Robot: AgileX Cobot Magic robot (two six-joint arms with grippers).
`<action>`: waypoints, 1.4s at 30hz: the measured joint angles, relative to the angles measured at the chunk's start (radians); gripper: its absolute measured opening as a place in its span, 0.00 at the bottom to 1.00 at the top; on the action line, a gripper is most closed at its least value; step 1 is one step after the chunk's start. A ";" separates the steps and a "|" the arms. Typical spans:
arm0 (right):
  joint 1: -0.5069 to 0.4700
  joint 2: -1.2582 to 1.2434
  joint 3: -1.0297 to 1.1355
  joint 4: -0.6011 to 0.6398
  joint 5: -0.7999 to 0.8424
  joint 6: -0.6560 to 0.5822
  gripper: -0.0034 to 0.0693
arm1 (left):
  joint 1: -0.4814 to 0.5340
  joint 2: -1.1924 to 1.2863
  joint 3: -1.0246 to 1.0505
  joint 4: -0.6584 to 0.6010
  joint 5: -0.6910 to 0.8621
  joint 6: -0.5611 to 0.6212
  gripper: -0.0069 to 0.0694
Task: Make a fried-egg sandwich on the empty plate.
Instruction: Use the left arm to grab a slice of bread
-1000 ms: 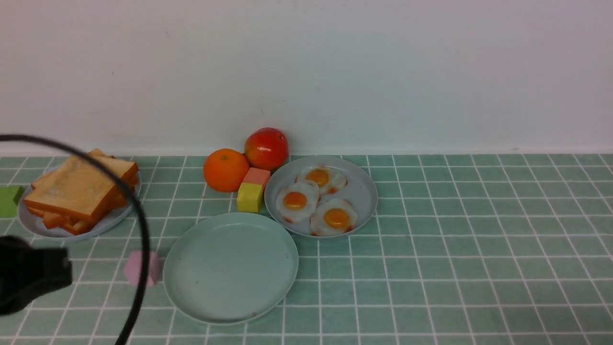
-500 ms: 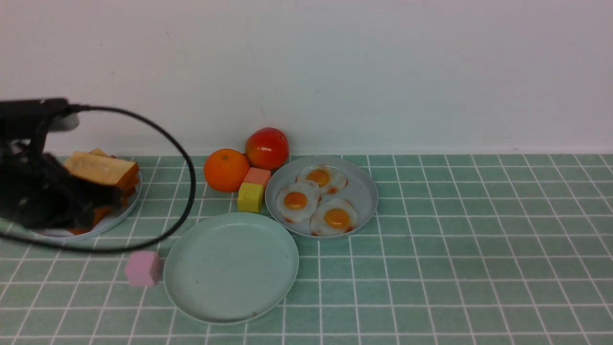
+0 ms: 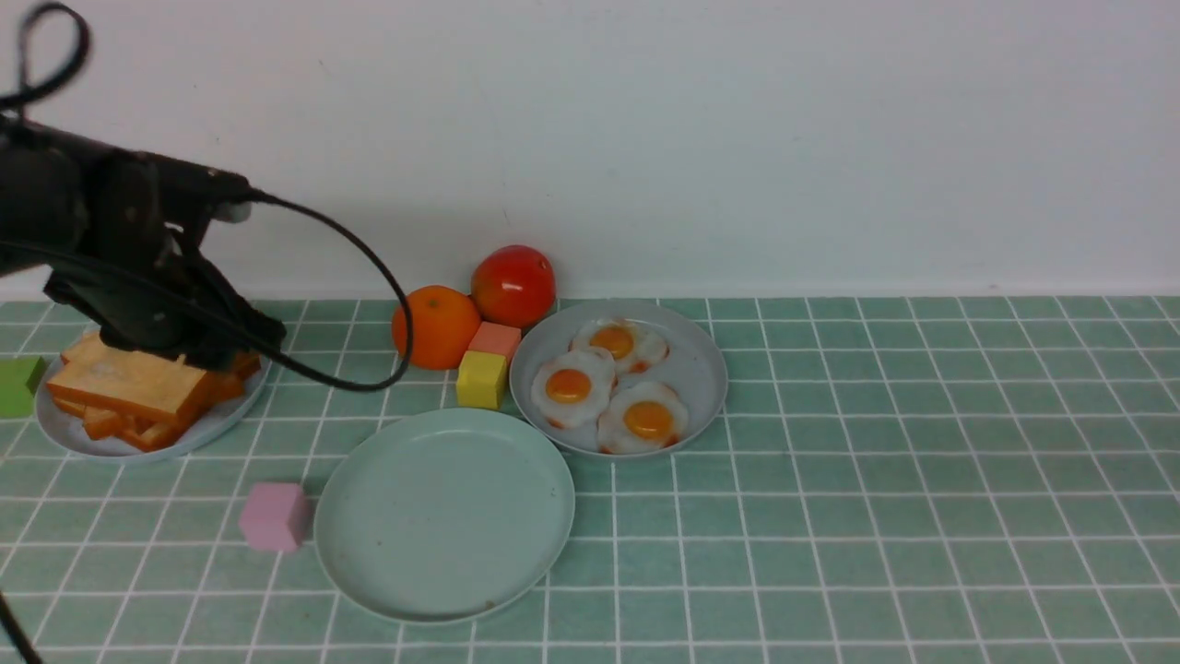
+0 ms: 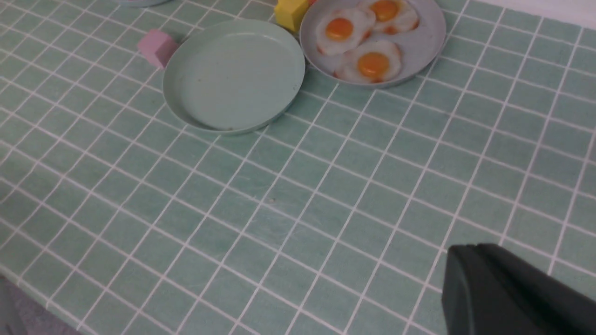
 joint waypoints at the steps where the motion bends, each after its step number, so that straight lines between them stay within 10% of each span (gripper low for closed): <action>1: 0.000 0.000 0.000 0.008 0.011 0.000 0.05 | 0.000 0.022 -0.003 0.020 -0.013 -0.014 0.56; 8: 0.000 0.000 0.000 0.062 0.050 -0.001 0.05 | -0.004 0.100 -0.012 0.083 -0.041 -0.129 0.56; 18: 0.000 0.000 0.000 0.095 0.051 -0.001 0.06 | -0.008 0.116 -0.014 0.111 0.009 -0.134 0.07; 33: 0.000 0.000 0.000 0.114 0.064 -0.001 0.07 | -0.008 0.064 -0.015 0.188 -0.034 -0.132 0.08; 42: 0.000 0.000 0.000 0.114 0.067 -0.036 0.07 | -0.008 0.060 -0.020 0.206 -0.034 -0.132 0.33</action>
